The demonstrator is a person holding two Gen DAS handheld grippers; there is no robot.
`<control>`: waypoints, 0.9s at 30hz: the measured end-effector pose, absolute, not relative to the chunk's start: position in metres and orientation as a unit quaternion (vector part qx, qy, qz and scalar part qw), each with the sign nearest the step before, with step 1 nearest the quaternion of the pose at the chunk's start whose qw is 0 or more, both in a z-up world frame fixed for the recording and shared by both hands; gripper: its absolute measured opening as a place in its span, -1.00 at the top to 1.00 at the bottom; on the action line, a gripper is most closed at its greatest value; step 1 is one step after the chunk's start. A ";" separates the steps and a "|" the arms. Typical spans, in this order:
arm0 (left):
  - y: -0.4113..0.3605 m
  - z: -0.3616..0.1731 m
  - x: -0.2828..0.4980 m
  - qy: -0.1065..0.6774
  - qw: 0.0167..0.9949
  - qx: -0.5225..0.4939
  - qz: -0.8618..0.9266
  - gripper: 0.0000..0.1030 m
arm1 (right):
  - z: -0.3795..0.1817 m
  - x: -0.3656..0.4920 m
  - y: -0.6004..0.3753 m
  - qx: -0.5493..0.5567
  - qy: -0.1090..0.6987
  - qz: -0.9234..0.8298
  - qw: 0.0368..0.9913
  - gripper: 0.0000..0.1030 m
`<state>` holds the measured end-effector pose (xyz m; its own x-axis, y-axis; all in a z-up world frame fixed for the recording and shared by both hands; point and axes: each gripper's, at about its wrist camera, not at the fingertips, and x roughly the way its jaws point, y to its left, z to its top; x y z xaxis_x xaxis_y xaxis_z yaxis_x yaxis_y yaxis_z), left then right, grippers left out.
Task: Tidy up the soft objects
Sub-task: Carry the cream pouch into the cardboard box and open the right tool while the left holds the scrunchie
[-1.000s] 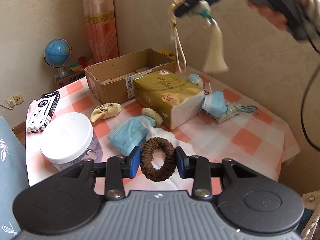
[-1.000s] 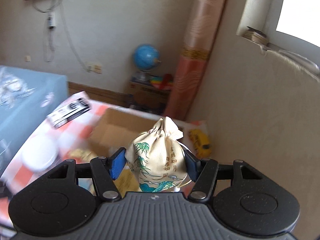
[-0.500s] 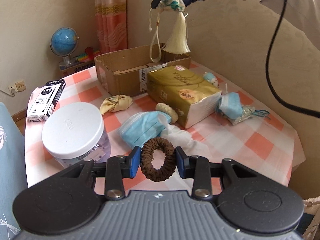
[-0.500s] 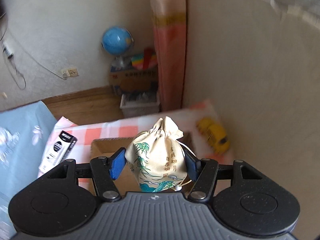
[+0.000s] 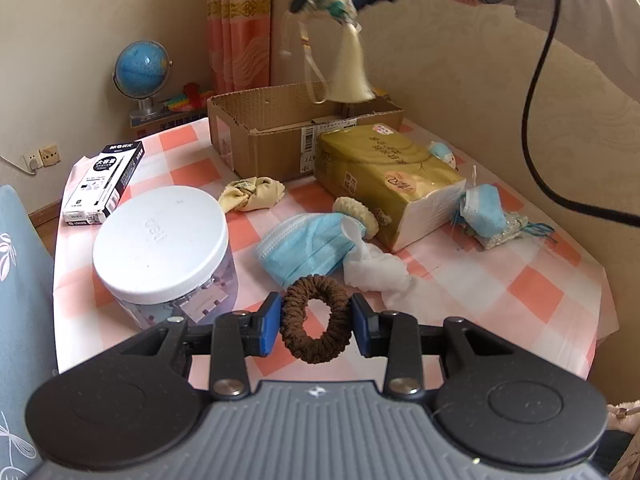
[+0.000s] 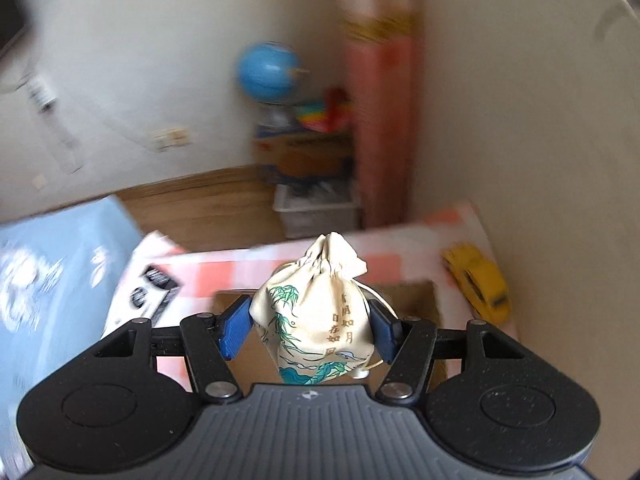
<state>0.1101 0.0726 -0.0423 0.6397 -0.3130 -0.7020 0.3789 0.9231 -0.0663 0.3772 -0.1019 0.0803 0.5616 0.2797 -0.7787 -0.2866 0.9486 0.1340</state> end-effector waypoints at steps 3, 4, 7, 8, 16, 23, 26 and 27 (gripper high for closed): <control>0.073 -0.045 0.111 0.382 0.904 0.042 -0.189 0.31 | 0.078 0.374 -0.086 -0.042 0.452 0.214 0.865 -0.28; 0.073 -0.045 0.112 0.383 0.903 0.041 -0.188 0.31 | 0.076 0.372 -0.082 -0.053 0.456 0.214 0.862 -0.28; 0.073 -0.047 0.115 0.387 0.902 0.041 -0.188 0.31 | 0.074 0.373 -0.078 -0.062 0.456 0.210 0.863 -0.28; 0.073 -0.048 0.115 0.388 0.901 0.041 -0.189 0.31 | 0.073 0.373 -0.080 -0.063 0.448 0.203 0.868 -0.28; 0.071 -0.051 0.120 0.390 0.901 0.038 -0.187 0.30 | 0.074 0.357 -0.069 -0.182 0.338 0.276 0.881 -0.28; 0.072 -0.055 0.122 0.397 0.899 0.032 -0.181 0.30 | 0.052 0.359 -0.057 -0.259 0.312 0.292 0.866 -0.22; 0.073 -0.057 0.124 0.401 0.899 0.031 -0.175 0.30 | 0.063 0.360 -0.057 -0.241 0.304 0.311 0.868 -0.19; 0.073 -0.058 0.125 0.402 0.899 0.030 -0.173 0.30 | 0.063 0.361 -0.055 -0.237 0.305 0.316 0.866 -0.19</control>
<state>0.1249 0.0729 -0.0576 0.6166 -0.2875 -0.7329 0.3355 0.9381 -0.0857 0.3613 -0.0554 0.0630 0.6141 0.4030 -0.6786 -0.6926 0.6874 -0.2185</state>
